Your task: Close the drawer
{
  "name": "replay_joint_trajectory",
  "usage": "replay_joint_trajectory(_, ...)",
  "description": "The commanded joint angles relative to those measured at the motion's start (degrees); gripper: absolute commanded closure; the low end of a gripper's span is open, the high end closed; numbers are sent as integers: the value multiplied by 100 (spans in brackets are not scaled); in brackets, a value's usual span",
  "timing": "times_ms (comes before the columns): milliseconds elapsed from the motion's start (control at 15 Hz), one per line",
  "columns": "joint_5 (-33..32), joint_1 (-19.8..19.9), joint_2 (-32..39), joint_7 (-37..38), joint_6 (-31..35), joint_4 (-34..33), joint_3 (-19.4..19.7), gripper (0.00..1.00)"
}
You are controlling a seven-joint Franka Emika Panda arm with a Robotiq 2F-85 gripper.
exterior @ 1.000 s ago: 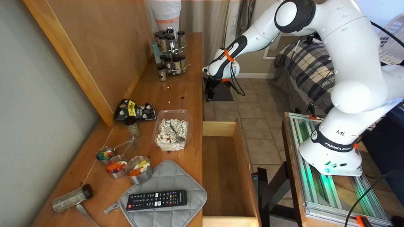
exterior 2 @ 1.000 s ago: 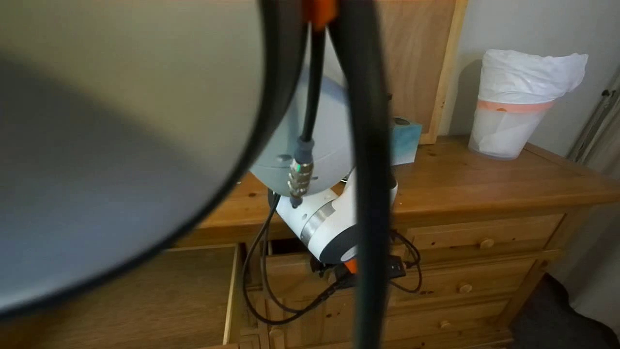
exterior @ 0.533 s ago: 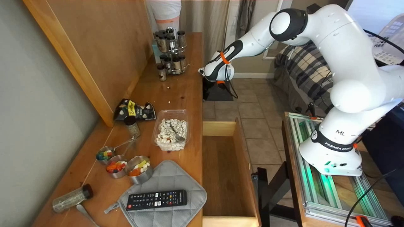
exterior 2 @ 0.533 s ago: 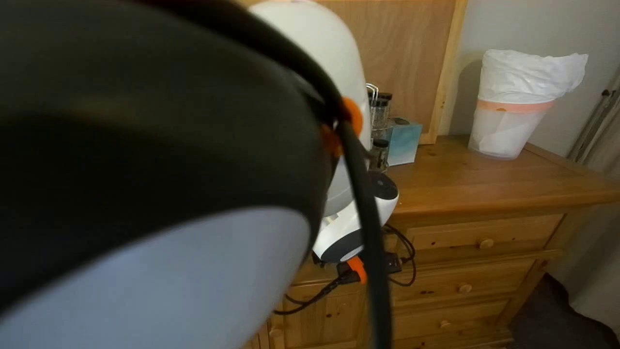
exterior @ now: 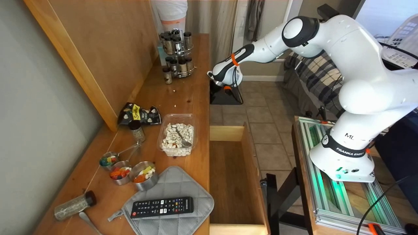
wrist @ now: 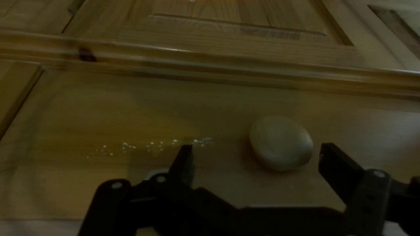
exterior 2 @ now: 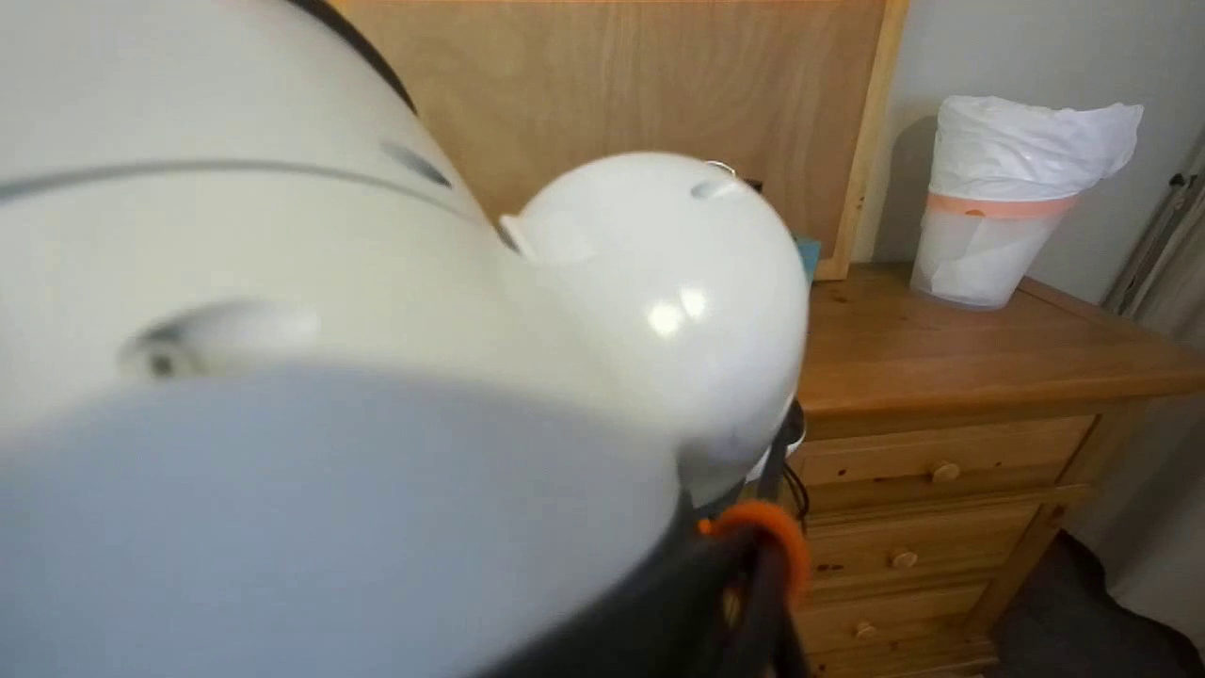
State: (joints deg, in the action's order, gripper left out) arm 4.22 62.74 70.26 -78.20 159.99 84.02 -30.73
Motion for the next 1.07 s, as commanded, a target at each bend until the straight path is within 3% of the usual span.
replay_joint_trajectory(0, 422, 348, 573, -546, -270, -462, -748, 0)
replay_joint_trajectory(133, 431, 383, 625, -560, -381, -473, -754, 0)
replay_joint_trajectory(467, 78, -109, -230, 342, -242, 207, 336, 0)
replay_joint_trajectory(733, 130, -852, -854, 1136, -289, 770, 1477, 0)
replay_joint_trajectory(1000, 118, -1236, -1243, 1528, -425, 1454, 1968, 0)
